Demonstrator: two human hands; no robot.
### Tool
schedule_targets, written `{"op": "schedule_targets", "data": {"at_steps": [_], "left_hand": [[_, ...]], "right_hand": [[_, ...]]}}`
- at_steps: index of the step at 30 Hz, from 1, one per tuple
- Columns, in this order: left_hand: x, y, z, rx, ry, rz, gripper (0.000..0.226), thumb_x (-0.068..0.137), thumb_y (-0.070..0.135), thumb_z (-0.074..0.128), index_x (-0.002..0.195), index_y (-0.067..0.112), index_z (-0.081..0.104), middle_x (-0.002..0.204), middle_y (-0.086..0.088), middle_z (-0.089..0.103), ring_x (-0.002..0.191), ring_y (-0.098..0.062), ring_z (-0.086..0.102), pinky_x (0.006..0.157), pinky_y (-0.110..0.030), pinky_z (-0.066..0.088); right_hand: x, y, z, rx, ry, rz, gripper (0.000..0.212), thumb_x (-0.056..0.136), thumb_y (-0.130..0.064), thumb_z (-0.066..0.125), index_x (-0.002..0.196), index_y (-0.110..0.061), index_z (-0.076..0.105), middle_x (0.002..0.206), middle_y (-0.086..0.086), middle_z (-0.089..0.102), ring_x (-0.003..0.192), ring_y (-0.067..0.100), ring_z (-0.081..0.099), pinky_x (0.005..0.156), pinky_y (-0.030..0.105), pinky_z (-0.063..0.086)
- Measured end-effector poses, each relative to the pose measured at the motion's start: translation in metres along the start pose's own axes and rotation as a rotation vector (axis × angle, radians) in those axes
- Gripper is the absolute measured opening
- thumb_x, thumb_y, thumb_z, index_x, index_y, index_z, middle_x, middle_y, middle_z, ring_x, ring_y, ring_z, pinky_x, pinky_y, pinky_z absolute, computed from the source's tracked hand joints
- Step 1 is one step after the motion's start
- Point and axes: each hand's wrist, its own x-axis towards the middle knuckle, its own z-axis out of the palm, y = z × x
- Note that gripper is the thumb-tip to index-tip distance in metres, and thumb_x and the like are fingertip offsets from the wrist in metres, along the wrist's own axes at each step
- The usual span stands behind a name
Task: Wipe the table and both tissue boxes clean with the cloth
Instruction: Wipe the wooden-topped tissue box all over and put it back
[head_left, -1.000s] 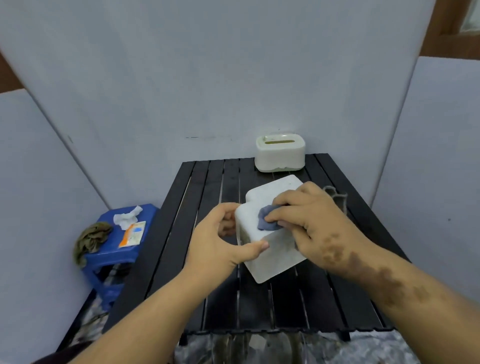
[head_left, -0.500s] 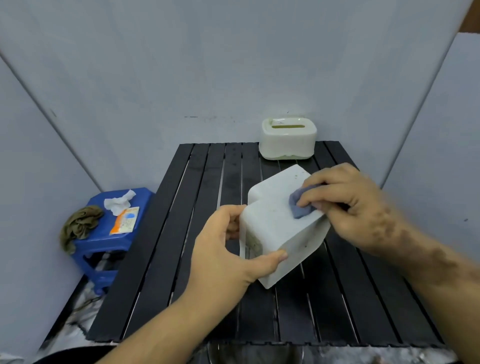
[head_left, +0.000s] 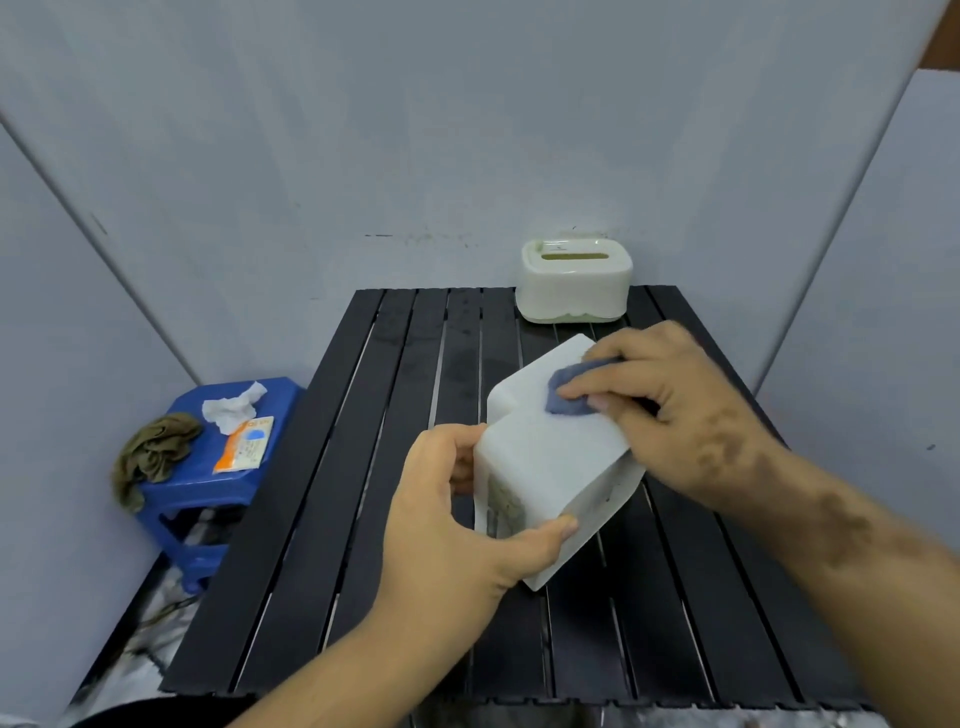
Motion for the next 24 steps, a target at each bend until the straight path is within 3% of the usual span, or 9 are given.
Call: {"op": "schedule_targets", "data": {"at_steps": [4,7,9,11,15,19,21,24], "left_hand": [[0.000,0.000,-0.001,0.004,-0.011,0.016,0.063,0.052,0.037,0.096,0.105,0.035,0.062,0.106,0.007,0.069,0.101,-0.014,0.064,0.085,-0.028,0.055],[0.000,0.002,-0.001,0.020,0.000,0.014,0.065,0.049,0.040,0.096,0.104,0.037,0.060,0.107,0.010,0.067,0.102,-0.011,0.063,0.083,-0.023,0.053],[0.000,0.001,0.000,0.033,0.001,0.018,0.065,0.049,0.040,0.095,0.103,0.038,0.060,0.107,0.012,0.066,0.102,-0.010,0.062,0.082,-0.020,0.052],[0.000,0.000,0.000,0.027,0.009,0.027,0.065,0.049,0.038,0.096,0.102,0.037,0.060,0.105,0.012,0.066,0.100,-0.011,0.062,0.080,-0.018,0.051],[-0.006,0.000,0.000,0.023,0.031,0.037,0.065,0.048,0.038,0.096,0.102,0.039,0.058,0.103,0.013,0.065,0.099,-0.010,0.061,0.079,-0.014,0.048],[-0.006,-0.001,-0.002,0.024,0.030,0.048,0.066,0.049,0.035,0.097,0.102,0.037,0.059,0.104,0.014,0.065,0.100,-0.010,0.062,0.078,-0.013,0.049],[-0.005,-0.001,-0.002,0.033,0.033,0.057,0.066,0.048,0.037,0.096,0.102,0.040,0.058,0.104,0.015,0.065,0.100,-0.010,0.062,0.079,-0.014,0.049],[-0.006,0.001,-0.003,0.024,0.041,0.059,0.067,0.047,0.037,0.095,0.101,0.046,0.056,0.105,0.016,0.065,0.100,-0.008,0.062,0.080,-0.012,0.047]], "right_hand": [[0.004,-0.029,0.006,0.038,-0.208,-0.219,0.028,0.087,-0.029,0.051,0.100,-0.035,0.075,0.103,-0.019,0.065,0.091,0.018,0.053,0.086,0.038,0.041],[0.013,0.001,-0.006,0.001,-0.126,-0.055,0.026,0.086,-0.038,0.052,0.100,-0.045,0.073,0.106,-0.025,0.063,0.097,0.010,0.049,0.096,0.042,0.038],[0.015,0.010,-0.007,-0.020,-0.042,0.061,0.026,0.085,-0.034,0.053,0.100,-0.044,0.073,0.106,-0.024,0.062,0.098,0.010,0.046,0.097,0.046,0.038],[0.016,-0.004,0.004,-0.050,-0.026,0.031,0.028,0.084,-0.026,0.055,0.100,-0.038,0.075,0.104,-0.019,0.064,0.096,0.014,0.048,0.092,0.046,0.041],[0.017,-0.024,0.010,-0.024,-0.191,-0.139,0.027,0.086,-0.023,0.057,0.103,-0.032,0.076,0.104,-0.014,0.066,0.094,0.018,0.051,0.090,0.034,0.039],[0.022,0.011,-0.009,0.012,-0.104,0.107,0.025,0.092,-0.023,0.061,0.108,-0.040,0.071,0.110,-0.020,0.060,0.104,0.008,0.043,0.101,0.020,0.031],[0.022,0.007,-0.002,-0.059,-0.064,0.118,0.026,0.093,-0.018,0.060,0.109,-0.035,0.072,0.110,-0.015,0.061,0.104,0.016,0.045,0.099,0.025,0.035],[0.019,-0.025,0.016,-0.144,-0.120,-0.083,0.030,0.086,-0.017,0.055,0.106,-0.029,0.074,0.106,-0.007,0.064,0.092,0.023,0.048,0.085,0.039,0.042]]}}
